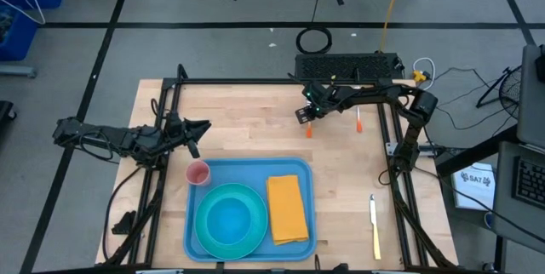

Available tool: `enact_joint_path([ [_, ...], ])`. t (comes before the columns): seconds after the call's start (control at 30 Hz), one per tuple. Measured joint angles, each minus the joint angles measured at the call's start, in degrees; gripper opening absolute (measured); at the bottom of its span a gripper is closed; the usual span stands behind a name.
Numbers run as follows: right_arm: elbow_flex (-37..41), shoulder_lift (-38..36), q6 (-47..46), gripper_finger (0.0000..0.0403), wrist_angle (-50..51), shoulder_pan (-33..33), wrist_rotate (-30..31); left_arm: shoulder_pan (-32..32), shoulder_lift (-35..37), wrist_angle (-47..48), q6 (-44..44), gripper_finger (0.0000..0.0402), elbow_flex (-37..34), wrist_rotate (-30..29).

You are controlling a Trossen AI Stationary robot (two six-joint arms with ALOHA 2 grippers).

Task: Set up tray
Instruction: Put the white orange fork on the yellow napkin

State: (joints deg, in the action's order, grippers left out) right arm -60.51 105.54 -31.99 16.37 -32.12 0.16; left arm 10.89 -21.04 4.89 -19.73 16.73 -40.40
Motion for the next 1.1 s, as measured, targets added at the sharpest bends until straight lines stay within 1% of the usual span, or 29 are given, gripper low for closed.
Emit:
enact_joint_path([
  [0.07, 0.02, 0.06, 0.74, 0.0093, 0.13, 0.00, 0.04, -0.01, 0.00, 0.04, 0.07, 0.0067, 0.00, 0.00],
  [0.13, 0.04, 0.08, 2.09, 0.0059, 0.30, -0.02, 0.21, 0.01, -0.02, 0.04, 0.09, 0.0067, 0.00, 0.00],
  [0.17, 0.06, 0.10, 2.79, 0.0035, 0.36, -0.04, 0.48, 0.01, -0.01, 0.05, 0.09, 0.0067, 0.00, 0.00],
  [0.2, 0.09, 0.10, 3.83, 0.0019, 0.39, -0.04, 0.67, 0.01, -0.02, 0.06, 0.09, 0.0067, 0.00, 0.00],
  [0.23, 0.09, 0.12, 4.42, 0.0013, 0.38, 0.05, 1.11, -0.01, 0.00, 0.06, 0.09, 0.0067, 0.00, 0.00],
  [0.3, 0.09, 0.18, 4.71, 0.0008, 0.20, 0.33, 2.55, 0.00, 0.00, 0.06, 0.09, 0.0067, 0.00, 0.00],
  [0.43, 0.15, -0.42, 6.18, 0.0005, -2.33, 1.31, 3.21, 0.00, -0.01, 0.06, 0.36, 0.0067, 0.00, -0.01],
  [0.53, 0.32, -1.78, 6.60, 0.0003, -4.70, 2.76, 2.33, 0.01, -0.02, 0.07, 0.48, 0.0067, 0.00, -0.01],
  [0.63, 0.29, -5.33, 7.05, 0.0003, -5.04, 5.77, 1.08, 0.01, -0.02, 0.08, 0.51, 0.0067, 0.00, -0.02],
  [0.77, 0.31, -10.49, 6.74, 0.0002, -3.60, 12.56, -2.55, 0.01, -0.02, 0.10, 0.51, 0.0067, 0.00, -0.02],
  [0.9, 0.43, -16.85, 2.11, 0.0001, -3.70, 22.98, -6.41, 0.01, -0.02, 0.11, 0.49, 0.0067, -0.02, -0.02],
  [1.0, 1.71, -20.41, -6.75, 0.0001, -3.06, 31.60, -7.97, 0.00, 0.00, 0.12, 0.49, 0.0067, -0.01, -0.02],
  [1.07, 2.24, -21.87, -15.22, 0.0001, -1.06, 37.08, -7.57, -0.01, 0.00, 0.08, 0.49, 0.0067, 0.00, -0.02],
  [1.1, 2.27, -22.19, -20.04, 0.0001, 0.61, 39.76, -6.14, -0.01, 0.00, 0.10, 0.49, 0.0067, -0.02, -0.02],
])
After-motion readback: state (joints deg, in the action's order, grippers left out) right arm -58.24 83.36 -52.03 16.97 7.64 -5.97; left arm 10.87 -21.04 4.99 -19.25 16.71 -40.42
